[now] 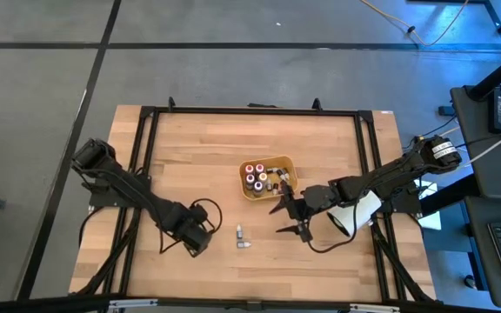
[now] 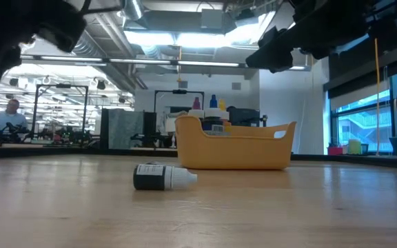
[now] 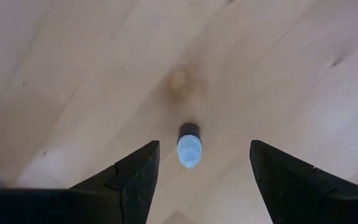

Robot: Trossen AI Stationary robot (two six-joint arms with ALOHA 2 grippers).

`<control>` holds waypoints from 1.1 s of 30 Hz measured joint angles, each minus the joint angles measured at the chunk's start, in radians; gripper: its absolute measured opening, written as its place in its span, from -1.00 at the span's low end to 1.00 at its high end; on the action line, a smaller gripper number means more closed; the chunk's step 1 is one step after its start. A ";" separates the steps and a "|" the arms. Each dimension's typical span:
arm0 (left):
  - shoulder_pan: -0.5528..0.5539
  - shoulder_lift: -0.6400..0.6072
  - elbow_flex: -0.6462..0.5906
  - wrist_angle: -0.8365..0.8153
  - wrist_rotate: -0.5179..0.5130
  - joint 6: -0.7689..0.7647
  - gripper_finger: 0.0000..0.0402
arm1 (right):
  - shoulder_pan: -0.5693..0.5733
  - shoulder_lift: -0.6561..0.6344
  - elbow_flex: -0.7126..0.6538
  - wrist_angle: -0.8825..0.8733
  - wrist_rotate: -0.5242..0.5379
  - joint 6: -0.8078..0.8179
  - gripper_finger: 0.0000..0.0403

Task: Pick & Place food coloring
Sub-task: Put the small black food coloring bottle into the yellow bin

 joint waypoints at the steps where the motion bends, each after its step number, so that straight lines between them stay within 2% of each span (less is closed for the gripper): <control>1: -0.002 0.017 0.000 0.000 0.003 0.006 0.21 | 0.000 0.000 0.000 0.000 0.016 0.001 0.43; 6: -0.004 0.077 0.000 0.007 0.034 0.012 0.21 | 0.000 0.000 0.000 0.000 0.084 0.001 0.43; 13: -0.004 0.095 0.000 0.008 0.057 -0.025 0.18 | -0.003 0.000 0.000 0.007 0.092 -0.001 0.43; 25: -0.011 0.097 0.000 0.005 0.052 -0.081 -0.18 | -0.016 0.000 0.000 0.011 0.107 -0.003 0.43; 33: -0.011 0.097 0.000 0.005 0.045 -0.074 -0.26 | -0.016 0.000 0.000 0.001 0.107 -0.004 0.43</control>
